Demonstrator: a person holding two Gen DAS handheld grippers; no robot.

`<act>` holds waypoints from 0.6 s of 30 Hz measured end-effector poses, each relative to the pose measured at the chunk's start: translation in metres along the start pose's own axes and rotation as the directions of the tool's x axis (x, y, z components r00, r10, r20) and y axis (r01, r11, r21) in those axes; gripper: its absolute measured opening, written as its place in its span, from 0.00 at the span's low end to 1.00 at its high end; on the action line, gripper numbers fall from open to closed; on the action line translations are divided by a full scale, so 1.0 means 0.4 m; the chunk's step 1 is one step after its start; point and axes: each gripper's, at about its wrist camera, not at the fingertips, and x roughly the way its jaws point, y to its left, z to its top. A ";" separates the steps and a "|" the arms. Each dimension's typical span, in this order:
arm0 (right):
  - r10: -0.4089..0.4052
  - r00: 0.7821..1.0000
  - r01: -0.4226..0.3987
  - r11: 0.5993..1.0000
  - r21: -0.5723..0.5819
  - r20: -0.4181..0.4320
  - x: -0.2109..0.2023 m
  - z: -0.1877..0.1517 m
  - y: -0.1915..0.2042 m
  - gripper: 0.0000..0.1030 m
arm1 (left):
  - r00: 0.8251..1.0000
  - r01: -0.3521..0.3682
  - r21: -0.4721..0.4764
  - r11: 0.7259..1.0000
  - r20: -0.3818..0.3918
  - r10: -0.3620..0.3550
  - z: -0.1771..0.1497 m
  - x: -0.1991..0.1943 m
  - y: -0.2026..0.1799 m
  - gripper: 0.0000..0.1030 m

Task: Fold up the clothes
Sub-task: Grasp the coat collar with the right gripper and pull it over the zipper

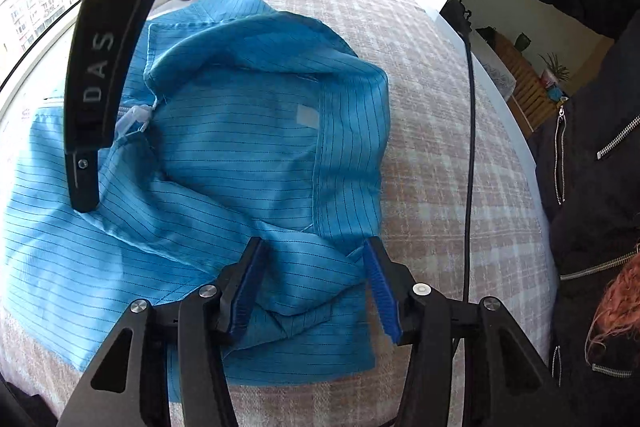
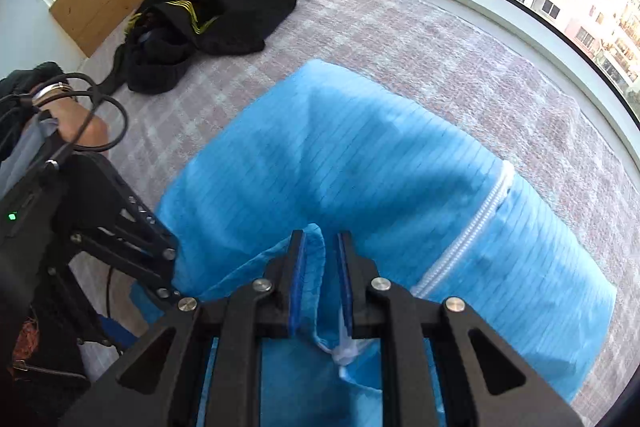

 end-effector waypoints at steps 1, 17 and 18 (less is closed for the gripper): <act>0.008 1.000 -0.008 1.000 0.019 0.019 -0.019 -0.006 -0.011 0.15 | 1.000 -0.003 0.003 1.000 0.002 0.003 0.001 -0.009 -0.001 0.46; -0.079 0.973 0.011 0.955 0.298 0.218 -0.204 -0.358 -0.030 0.40 | 0.999 -0.032 0.082 0.996 0.004 0.032 0.181 -0.037 0.074 0.49; -0.073 0.973 0.008 0.960 0.281 0.219 -0.187 -0.354 -0.027 0.40 | 1.000 -0.021 0.094 0.995 -0.013 0.022 0.200 -0.019 0.081 0.49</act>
